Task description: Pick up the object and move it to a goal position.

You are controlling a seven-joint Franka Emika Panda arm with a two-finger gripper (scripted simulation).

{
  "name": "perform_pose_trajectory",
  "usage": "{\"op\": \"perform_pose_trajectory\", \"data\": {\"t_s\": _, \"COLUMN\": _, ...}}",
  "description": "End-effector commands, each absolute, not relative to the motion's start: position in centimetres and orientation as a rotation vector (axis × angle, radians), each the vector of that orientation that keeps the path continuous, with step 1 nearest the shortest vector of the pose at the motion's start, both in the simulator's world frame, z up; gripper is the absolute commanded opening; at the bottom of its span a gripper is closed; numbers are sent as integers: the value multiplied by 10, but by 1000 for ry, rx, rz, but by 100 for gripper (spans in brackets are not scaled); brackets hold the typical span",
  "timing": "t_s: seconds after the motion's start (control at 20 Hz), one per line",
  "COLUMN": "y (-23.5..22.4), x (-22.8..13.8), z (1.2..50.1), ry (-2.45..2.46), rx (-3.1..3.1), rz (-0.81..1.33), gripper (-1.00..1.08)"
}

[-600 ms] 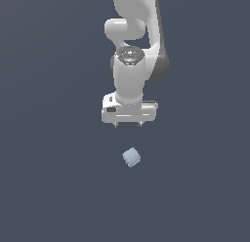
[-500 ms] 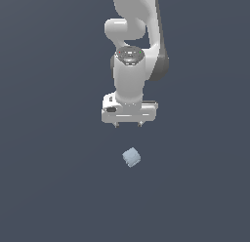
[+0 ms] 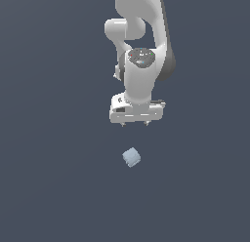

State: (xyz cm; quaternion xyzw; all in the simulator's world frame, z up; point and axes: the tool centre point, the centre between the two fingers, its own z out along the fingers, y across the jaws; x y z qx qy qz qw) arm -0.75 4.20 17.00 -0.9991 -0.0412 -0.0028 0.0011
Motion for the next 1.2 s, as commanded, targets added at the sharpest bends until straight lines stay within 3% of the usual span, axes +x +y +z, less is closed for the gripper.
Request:
{"op": "perform_pose_trajectory", "data": {"t_s": 0.0, "y": 45, "x": -9, "z": 169, "ry": -135, "rx": -3137, "rz": -5, "gripper": 100}}
{"op": "perform_pose_trajectory", "data": {"t_s": 0.55, "y": 43, "x": 6, "z": 161, "ry": -239, "rx": -3134, "rz": -5, "gripper": 100}}
{"op": "perform_pose_trajectory", "data": {"t_s": 1.15, "y": 37, "x": 53, "z": 125, "ry": -621, "rx": -3084, "rz": 0, "gripper": 100}}
